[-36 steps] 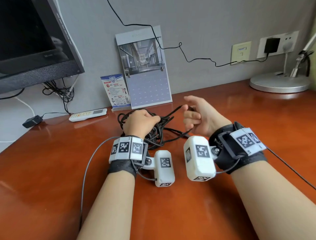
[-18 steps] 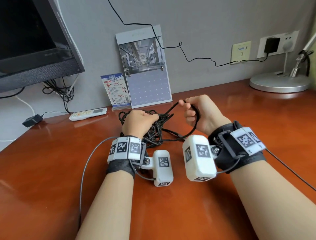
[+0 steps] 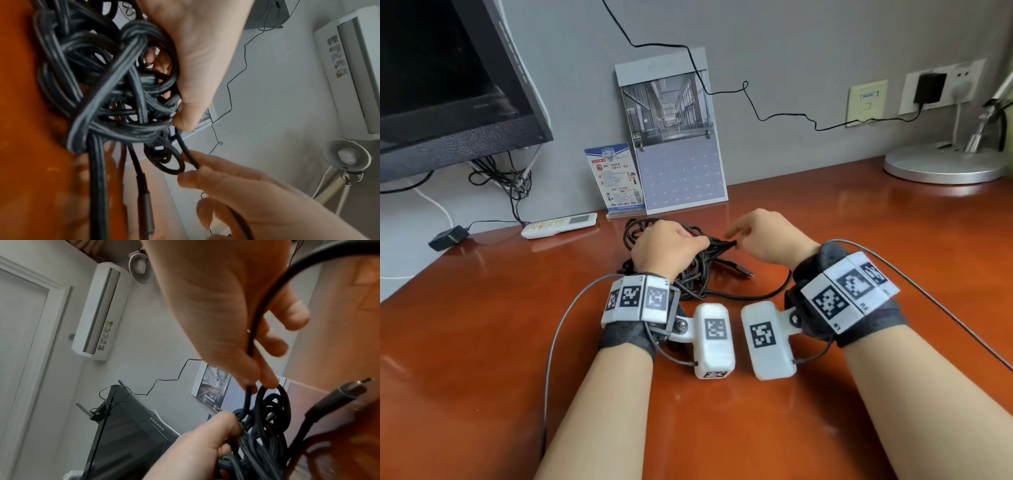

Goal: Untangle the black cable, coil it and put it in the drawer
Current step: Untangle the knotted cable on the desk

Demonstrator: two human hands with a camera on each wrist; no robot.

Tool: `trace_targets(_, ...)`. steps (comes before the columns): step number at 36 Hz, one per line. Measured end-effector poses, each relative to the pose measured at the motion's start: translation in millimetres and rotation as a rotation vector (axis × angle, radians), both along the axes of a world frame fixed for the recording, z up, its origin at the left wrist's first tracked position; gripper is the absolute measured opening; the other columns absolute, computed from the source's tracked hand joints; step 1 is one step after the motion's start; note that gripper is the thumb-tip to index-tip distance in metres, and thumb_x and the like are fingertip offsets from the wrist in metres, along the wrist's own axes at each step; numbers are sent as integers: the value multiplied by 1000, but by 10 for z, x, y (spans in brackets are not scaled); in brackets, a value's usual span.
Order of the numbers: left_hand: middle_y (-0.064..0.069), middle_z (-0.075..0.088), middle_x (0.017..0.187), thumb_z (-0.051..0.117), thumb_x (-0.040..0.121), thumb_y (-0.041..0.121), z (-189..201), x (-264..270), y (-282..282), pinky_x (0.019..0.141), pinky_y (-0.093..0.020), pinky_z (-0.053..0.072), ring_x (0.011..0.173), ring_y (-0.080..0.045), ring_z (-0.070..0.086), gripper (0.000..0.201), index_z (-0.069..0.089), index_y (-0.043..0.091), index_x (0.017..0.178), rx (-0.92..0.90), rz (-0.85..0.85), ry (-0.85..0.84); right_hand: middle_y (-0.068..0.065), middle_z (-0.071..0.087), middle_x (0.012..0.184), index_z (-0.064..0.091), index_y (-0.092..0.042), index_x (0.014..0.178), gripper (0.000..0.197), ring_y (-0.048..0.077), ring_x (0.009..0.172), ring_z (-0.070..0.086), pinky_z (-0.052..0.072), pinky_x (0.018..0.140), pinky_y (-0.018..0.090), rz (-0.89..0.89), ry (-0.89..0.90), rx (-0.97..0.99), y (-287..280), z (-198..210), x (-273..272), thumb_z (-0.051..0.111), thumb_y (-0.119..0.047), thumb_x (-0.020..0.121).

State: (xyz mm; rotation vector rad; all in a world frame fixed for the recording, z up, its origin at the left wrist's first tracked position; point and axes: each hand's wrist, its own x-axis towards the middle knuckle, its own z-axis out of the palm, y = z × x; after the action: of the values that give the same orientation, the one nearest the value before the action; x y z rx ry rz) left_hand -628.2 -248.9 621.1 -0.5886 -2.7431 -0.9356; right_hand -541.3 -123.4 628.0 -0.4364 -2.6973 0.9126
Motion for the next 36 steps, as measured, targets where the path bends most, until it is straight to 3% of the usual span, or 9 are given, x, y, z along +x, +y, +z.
trace_targets(2,5,68,74,67,76,41,-1,-2,2,51,-15,30,55,-4,46,21,72,20,75,4,8,-3,-4,68,105,72,-24,106,25,18,101,61,48,93,34,59,21,34,6,-32,-2,55,-16,89)
trace_targets(8,5,67,68,67,74,41,1,8,-10,50,-18,29,56,-9,50,24,71,18,69,20,48,-32,0,70,96,74,-25,89,17,22,86,61,42,71,27,-149,139,116,0,-27,-1,57,-22,87)
trace_targets(11,3,68,68,68,73,41,5,8,-16,49,-17,29,56,-12,51,27,69,17,61,53,67,-46,4,68,99,68,-24,85,20,29,90,61,43,74,30,-229,155,111,22,-7,18,50,-18,85)
trace_targets(15,1,72,76,69,73,42,0,0,-4,51,-16,29,53,-5,46,26,76,17,71,104,72,-45,7,67,98,68,-15,91,23,32,89,59,43,75,32,-326,199,103,33,14,45,46,-14,85)
trace_targets(19,2,70,73,69,73,44,-3,-12,0,56,-21,34,53,-5,45,28,77,17,74,130,105,-31,6,67,102,63,-23,84,22,34,96,58,45,90,39,-429,277,31,57,50,79,45,-10,82)
trace_targets(21,2,71,74,69,73,45,-3,-17,0,62,-23,36,54,-6,46,29,76,17,74,133,111,-34,7,66,105,67,-19,90,25,35,99,57,43,92,40,-505,334,44,106,62,92,45,-10,82)
trace_targets(25,1,72,74,69,73,44,-7,-8,7,53,-17,33,54,-8,49,29,76,16,74,121,84,-57,7,65,107,68,-18,93,28,33,109,50,31,93,39,-572,303,71,193,41,98,44,-9,83)
trace_targets(31,0,65,61,67,73,42,-16,13,19,51,-19,36,53,-16,54,31,69,15,59,74,66,-55,3,59,117,71,-22,103,34,28,114,47,32,100,39,-294,185,327,147,38,63,48,-7,82)
trace_targets(36,0,66,62,68,72,43,-21,22,10,52,-19,36,56,-17,56,29,74,15,66,82,55,-41,3,69,110,69,-20,106,28,24,104,61,47,94,40,20,137,142,-94,-5,-36,53,-11,85)
